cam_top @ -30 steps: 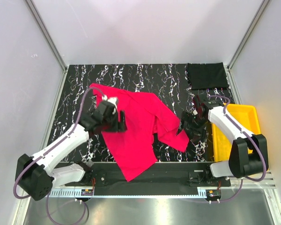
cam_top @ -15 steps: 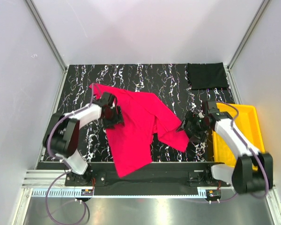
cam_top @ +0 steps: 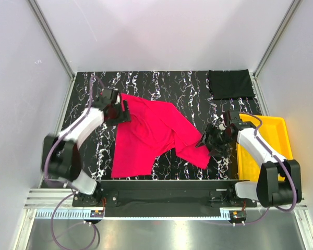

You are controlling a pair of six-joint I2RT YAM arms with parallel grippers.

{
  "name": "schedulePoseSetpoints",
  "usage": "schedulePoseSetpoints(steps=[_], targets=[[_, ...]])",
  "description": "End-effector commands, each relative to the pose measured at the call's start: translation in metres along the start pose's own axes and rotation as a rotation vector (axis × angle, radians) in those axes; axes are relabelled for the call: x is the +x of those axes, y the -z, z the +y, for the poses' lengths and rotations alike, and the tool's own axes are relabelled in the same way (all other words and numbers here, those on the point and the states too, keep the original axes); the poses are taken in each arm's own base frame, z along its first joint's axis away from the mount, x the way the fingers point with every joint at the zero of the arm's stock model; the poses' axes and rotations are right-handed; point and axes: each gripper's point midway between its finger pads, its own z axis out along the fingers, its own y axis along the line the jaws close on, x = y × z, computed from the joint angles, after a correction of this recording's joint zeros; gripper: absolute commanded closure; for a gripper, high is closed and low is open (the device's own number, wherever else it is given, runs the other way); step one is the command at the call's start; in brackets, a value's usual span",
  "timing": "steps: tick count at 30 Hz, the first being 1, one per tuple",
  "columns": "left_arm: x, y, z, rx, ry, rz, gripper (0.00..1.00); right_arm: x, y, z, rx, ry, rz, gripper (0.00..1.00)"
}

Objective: Fold and stack the t-shirts
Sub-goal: Flatten the tshirt out

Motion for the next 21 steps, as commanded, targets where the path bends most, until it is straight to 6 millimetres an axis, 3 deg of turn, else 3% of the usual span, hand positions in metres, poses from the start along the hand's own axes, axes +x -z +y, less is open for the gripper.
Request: schedulePoseSetpoints(steps=[1, 3, 4, 5, 8, 15, 18, 19, 21], targets=[[0.047, 0.048, 0.028, -0.067, 0.108, -0.006, 0.24, -0.002, 0.000, 0.009, -0.012, 0.059, 0.021, 0.20], [0.079, 0.069, 0.034, -0.054, 0.187, 0.016, 0.27, 0.000, -0.003, 0.012, -0.002, 0.076, 0.033, 0.21], [0.112, 0.065, 0.045, -0.073, 0.212, 0.080, 0.27, 0.003, -0.005, 0.013, 0.005, 0.091, 0.042, 0.21], [0.131, 0.069, 0.050, -0.084, 0.239, 0.119, 0.30, 0.004, -0.005, 0.015, 0.003, 0.099, 0.042, 0.22], [0.166, 0.078, 0.065, -0.120, 0.369, 0.121, 0.34, 0.005, -0.007, 0.022, -0.020, 0.104, 0.049, 0.21], [0.215, 0.063, 0.081, -0.187, 0.558, 0.193, 0.33, 0.008, -0.013, 0.023, -0.038, 0.098, 0.066, 0.21], [0.204, 0.065, 0.094, -0.248, 0.550, 0.122, 0.38, 0.009, -0.010, 0.025, -0.053, 0.092, 0.056, 0.22], [0.200, 0.069, 0.098, -0.274, 0.559, 0.101, 0.45, 0.010, -0.009, 0.026, -0.056, 0.090, 0.053, 0.22], [0.204, 0.068, 0.101, -0.299, 0.588, 0.104, 0.49, 0.011, -0.007, 0.027, -0.061, 0.090, 0.045, 0.22]])
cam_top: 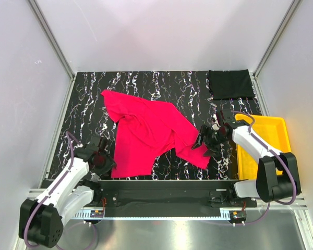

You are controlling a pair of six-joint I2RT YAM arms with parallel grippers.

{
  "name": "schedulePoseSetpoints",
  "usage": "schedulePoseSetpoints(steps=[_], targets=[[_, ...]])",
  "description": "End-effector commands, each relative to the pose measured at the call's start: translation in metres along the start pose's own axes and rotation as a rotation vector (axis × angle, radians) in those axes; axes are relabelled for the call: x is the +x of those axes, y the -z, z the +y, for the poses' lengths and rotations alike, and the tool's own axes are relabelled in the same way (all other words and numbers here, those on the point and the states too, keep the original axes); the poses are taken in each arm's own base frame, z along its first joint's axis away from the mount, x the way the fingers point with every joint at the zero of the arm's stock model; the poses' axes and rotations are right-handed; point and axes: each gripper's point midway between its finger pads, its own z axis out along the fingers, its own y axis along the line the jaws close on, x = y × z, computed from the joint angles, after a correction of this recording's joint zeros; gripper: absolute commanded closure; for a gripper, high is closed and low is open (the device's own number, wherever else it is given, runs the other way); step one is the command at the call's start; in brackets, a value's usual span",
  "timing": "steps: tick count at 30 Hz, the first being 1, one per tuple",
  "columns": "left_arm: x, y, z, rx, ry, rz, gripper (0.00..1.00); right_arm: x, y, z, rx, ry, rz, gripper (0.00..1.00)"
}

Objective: Fold and stack the t-shirts
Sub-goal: Flatten the tshirt out

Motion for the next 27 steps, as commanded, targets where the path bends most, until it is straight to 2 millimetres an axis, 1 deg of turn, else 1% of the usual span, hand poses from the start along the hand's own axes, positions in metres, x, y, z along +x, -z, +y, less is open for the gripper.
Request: schedulePoseSetpoints(steps=[1, 5, 7, 10, 11, 14, 15, 17, 18, 20, 21, 22, 23, 24, 25, 26, 27], targets=[[-0.012, 0.002, 0.001, -0.033, 0.086, -0.069, 0.51, -0.001, 0.007, 0.014, -0.054, 0.024, -0.034, 0.22], [-0.009, -0.001, 0.002, -0.046, 0.094, -0.048, 0.57, -0.003, 0.010, 0.014, -0.051, 0.027, -0.051, 0.22], [-0.007, -0.002, 0.002, -0.049, 0.086, -0.043, 0.57, -0.004, 0.010, 0.016, -0.061, 0.017, -0.055, 0.22], [0.001, -0.007, 0.002, -0.049, 0.077, -0.008, 0.47, -0.005, 0.009, 0.018, -0.070, 0.015, -0.055, 0.22], [0.001, -0.010, 0.000, -0.041, 0.086, -0.006, 0.42, -0.006, 0.008, 0.018, -0.069, 0.019, -0.055, 0.22], [0.009, -0.020, 0.003, -0.050, 0.098, 0.030, 0.40, -0.006, 0.006, 0.017, -0.063, 0.013, -0.045, 0.22], [0.010, -0.021, 0.004, -0.056, 0.099, 0.031, 0.41, -0.008, 0.005, 0.016, -0.057, 0.010, -0.050, 0.22], [0.007, -0.022, 0.004, -0.065, 0.092, 0.017, 0.46, -0.010, 0.004, 0.015, -0.050, -0.004, -0.055, 0.22], [0.001, -0.022, 0.004, -0.070, 0.088, -0.009, 0.55, -0.011, 0.003, 0.014, -0.042, -0.015, -0.061, 0.23], [-0.001, -0.022, 0.000, -0.057, 0.083, -0.016, 0.67, -0.012, 0.000, 0.011, -0.026, -0.043, -0.058, 0.25], [-0.003, -0.021, -0.004, -0.043, 0.077, -0.020, 0.73, -0.012, -0.002, 0.008, -0.007, -0.057, -0.061, 0.30], [-0.004, -0.020, -0.005, -0.037, 0.075, -0.024, 0.85, -0.011, -0.006, 0.004, 0.014, -0.095, -0.050, 0.32], [-0.005, -0.017, -0.008, -0.024, 0.056, -0.027, 0.89, -0.008, -0.010, 0.000, 0.035, -0.115, -0.035, 0.34], [-0.008, -0.013, -0.013, -0.007, 0.048, -0.033, 0.92, -0.001, -0.014, -0.009, 0.093, -0.149, -0.005, 0.35], [-0.010, -0.011, -0.016, 0.003, 0.039, -0.037, 0.99, 0.003, -0.016, -0.013, 0.127, -0.160, 0.001, 0.35], [-0.013, -0.008, -0.020, 0.016, 0.025, -0.047, 1.00, 0.005, -0.018, -0.021, 0.186, -0.165, -0.014, 0.34], [-0.015, -0.006, -0.022, 0.029, 0.020, -0.055, 1.00, 0.014, -0.019, -0.020, 0.214, -0.173, -0.010, 0.34]])
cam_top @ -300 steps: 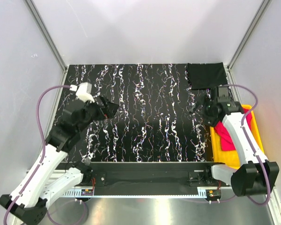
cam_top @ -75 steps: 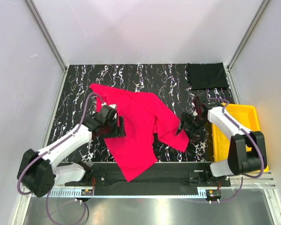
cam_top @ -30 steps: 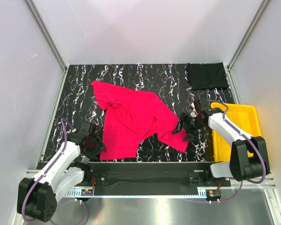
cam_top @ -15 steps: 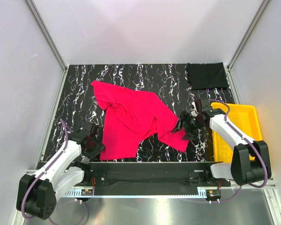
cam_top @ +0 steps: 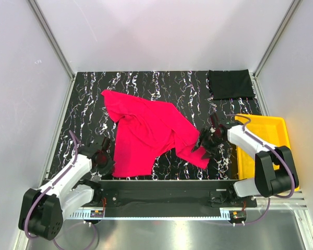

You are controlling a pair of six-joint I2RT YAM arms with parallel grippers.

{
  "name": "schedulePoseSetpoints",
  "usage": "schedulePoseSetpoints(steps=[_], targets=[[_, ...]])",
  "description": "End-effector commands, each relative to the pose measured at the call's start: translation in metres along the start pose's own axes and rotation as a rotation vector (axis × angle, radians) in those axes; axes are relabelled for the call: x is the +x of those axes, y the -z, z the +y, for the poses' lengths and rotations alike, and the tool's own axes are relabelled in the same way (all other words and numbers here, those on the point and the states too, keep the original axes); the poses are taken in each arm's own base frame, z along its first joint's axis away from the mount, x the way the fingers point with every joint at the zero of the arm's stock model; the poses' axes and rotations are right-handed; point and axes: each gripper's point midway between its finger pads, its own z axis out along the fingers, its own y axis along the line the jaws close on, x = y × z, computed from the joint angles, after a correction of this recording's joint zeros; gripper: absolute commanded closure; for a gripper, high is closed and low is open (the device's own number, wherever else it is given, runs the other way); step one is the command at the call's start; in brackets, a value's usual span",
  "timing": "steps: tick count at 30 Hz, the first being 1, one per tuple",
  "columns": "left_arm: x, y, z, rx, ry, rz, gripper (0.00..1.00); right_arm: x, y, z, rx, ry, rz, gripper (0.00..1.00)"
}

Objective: Fold and stack the t-shirts
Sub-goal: Flatten the tshirt out

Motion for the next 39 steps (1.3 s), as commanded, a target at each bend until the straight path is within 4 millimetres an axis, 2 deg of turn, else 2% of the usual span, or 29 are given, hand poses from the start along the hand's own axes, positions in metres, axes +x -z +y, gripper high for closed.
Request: schedulePoseSetpoints(steps=[1, 4, 6, 7, 9, 14, 20, 32, 36, 39], targets=[[-0.016, 0.010, -0.020, 0.074, -0.039, -0.065, 1.00, 0.019, -0.007, -0.017, 0.153, -0.053, -0.015, 0.33], [-0.016, 0.018, -0.029, 0.123, -0.081, -0.059, 1.00, 0.026, -0.010, -0.027, 0.212, -0.091, -0.050, 0.34], [-0.016, 0.026, -0.038, 0.168, -0.108, -0.053, 1.00, 0.023, -0.010, -0.036, 0.250, -0.117, -0.098, 0.35], [-0.017, 0.030, -0.041, 0.184, -0.118, -0.059, 1.00, 0.025, -0.012, -0.040, 0.261, -0.121, -0.102, 0.41], [-0.019, 0.035, -0.045, 0.207, -0.145, -0.069, 1.00, 0.022, -0.011, -0.046, 0.286, -0.124, -0.132, 0.43], [-0.019, 0.045, -0.054, 0.258, -0.164, -0.068, 1.00, 0.015, -0.009, -0.060, 0.338, -0.157, -0.212, 0.43], [-0.021, 0.053, -0.060, 0.291, -0.192, -0.076, 1.00, 0.008, -0.011, -0.058, 0.348, -0.149, -0.227, 0.43], [-0.028, 0.075, -0.075, 0.349, -0.208, -0.102, 1.00, 0.018, -0.018, -0.054, 0.346, -0.212, -0.153, 0.41], [-0.031, 0.083, -0.080, 0.370, -0.206, -0.116, 1.00, 0.018, -0.024, -0.048, 0.352, -0.230, -0.117, 0.43], [-0.032, 0.086, -0.081, 0.375, -0.204, -0.121, 1.00, 0.010, -0.023, -0.046, 0.354, -0.252, -0.164, 0.47]])
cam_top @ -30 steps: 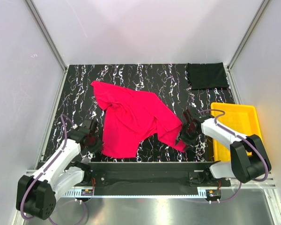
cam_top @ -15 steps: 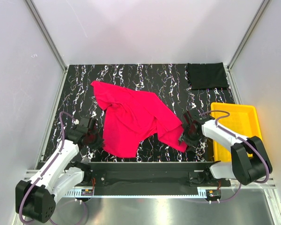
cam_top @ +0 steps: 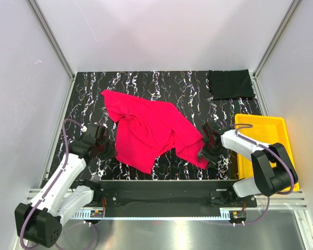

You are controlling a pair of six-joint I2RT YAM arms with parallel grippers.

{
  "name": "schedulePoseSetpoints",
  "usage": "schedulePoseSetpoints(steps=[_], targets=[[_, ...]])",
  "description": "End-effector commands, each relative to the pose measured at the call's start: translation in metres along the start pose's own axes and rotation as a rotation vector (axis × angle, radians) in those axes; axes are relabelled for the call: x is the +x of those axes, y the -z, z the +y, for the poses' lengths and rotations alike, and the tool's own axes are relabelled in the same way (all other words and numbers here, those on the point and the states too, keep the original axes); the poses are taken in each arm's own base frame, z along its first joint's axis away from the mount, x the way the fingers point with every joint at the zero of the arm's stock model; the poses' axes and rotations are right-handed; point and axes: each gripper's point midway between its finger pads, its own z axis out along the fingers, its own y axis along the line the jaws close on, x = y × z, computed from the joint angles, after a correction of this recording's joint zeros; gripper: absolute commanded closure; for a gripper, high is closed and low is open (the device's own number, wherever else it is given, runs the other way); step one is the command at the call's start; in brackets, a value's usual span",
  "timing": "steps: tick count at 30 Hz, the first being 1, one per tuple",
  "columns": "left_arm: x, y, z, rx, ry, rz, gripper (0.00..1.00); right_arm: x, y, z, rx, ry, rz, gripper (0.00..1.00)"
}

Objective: Fold and stack the t-shirts
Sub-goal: Flatten the tshirt out

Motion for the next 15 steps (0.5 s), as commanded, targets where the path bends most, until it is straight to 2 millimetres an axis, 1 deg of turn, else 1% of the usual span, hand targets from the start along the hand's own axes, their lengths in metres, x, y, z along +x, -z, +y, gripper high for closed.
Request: schedulePoseSetpoints(steps=[1, 2, 3, 4, 5, 6, 8, 9, 10, 11, 12, 13, 14, 15], targets=[[-0.008, 0.013, -0.016, 0.060, -0.019, -0.025, 1.00, -0.012, 0.008, 0.017, -0.031, -0.042, -0.058, 0.48], [-0.009, 0.014, -0.017, 0.066, -0.021, -0.030, 1.00, -0.018, 0.008, 0.017, -0.024, -0.047, -0.086, 0.51], [-0.010, 0.016, -0.017, 0.070, -0.022, -0.035, 1.00, -0.020, 0.008, 0.018, -0.020, -0.045, -0.094, 0.56], [-0.010, 0.016, -0.017, 0.068, -0.028, -0.038, 1.00, -0.021, 0.007, 0.017, -0.017, -0.046, -0.100, 0.57], [-0.011, 0.018, -0.017, 0.070, -0.030, -0.044, 1.00, -0.023, 0.007, 0.017, -0.015, -0.051, -0.111, 0.62], [-0.013, 0.022, -0.018, 0.075, -0.036, -0.054, 1.00, -0.023, 0.010, 0.017, -0.028, -0.059, -0.120, 0.72], [-0.017, 0.027, -0.020, 0.086, -0.046, -0.073, 1.00, -0.021, 0.011, 0.017, -0.039, -0.062, -0.115, 0.83], [-0.020, 0.032, -0.020, 0.087, -0.051, -0.087, 1.00, -0.023, 0.020, 0.022, -0.077, -0.060, -0.128, 0.88], [-0.030, 0.043, -0.026, 0.100, -0.073, -0.131, 1.00, -0.022, 0.030, 0.028, -0.120, -0.044, -0.132, 0.98], [-0.034, 0.051, -0.031, 0.116, -0.090, -0.150, 1.00, -0.023, 0.038, 0.034, -0.154, -0.040, -0.140, 1.00], [-0.044, 0.059, -0.031, 0.106, -0.103, -0.194, 1.00, -0.029, 0.054, 0.048, -0.213, -0.032, -0.167, 1.00], [-0.064, 0.082, -0.043, 0.135, -0.138, -0.275, 1.00, -0.026, 0.068, 0.060, -0.277, -0.019, -0.149, 1.00], [-0.073, 0.095, -0.050, 0.150, -0.156, -0.315, 1.00, -0.028, 0.088, 0.073, -0.355, -0.002, -0.172, 1.00], [-0.096, 0.124, -0.067, 0.186, -0.184, -0.407, 1.00, -0.035, 0.115, 0.093, -0.445, 0.006, -0.200, 1.00]])
